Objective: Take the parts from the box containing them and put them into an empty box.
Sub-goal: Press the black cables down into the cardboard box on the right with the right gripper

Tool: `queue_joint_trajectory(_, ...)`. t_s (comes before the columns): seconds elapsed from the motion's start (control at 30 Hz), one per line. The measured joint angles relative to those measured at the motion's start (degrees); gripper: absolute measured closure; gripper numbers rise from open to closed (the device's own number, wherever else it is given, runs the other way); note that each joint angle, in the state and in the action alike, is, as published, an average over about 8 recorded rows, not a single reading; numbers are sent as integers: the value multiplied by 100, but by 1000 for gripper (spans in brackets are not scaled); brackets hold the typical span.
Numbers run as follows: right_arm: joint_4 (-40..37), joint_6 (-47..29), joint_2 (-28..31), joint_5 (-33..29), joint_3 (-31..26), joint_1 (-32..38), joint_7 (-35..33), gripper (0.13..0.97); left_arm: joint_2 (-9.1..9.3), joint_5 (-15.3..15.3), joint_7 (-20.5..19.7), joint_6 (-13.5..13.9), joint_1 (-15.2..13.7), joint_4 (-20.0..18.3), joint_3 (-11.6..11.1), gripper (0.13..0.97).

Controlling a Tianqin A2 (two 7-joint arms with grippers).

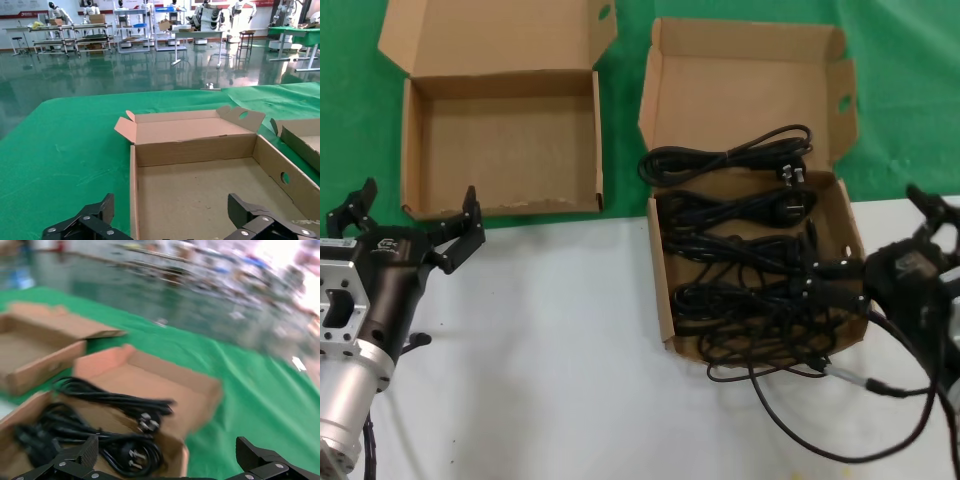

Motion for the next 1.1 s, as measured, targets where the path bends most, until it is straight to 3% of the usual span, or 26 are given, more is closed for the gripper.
queue_joint_trajectory(0.23,59,-1076,717,-293,-142,467,-1321,129,0,0,0,0,0,0,0,333)
queue_joint_trajectory(0.53,-349,-2020,1418,-1028,-1005,1718,-1935,130,0,0,0,0,0,0,0,528)
queue_joint_trajectory(0.8,-1275,-2578,1283,-1484,-1714,3032,-2462,144,0,0,-2,0,0,0,0,731)
queue_joint_trajectory(0.93,-1811,-2774,1092,-1604,-1973,3618,-2705,171,0,1,-2,0,0,0,0,731)
queue_joint_trajectory(1.1,-2377,-2942,850,-1694,-2219,4198,-2955,185,0,1,-2,0,0,0,0,817)
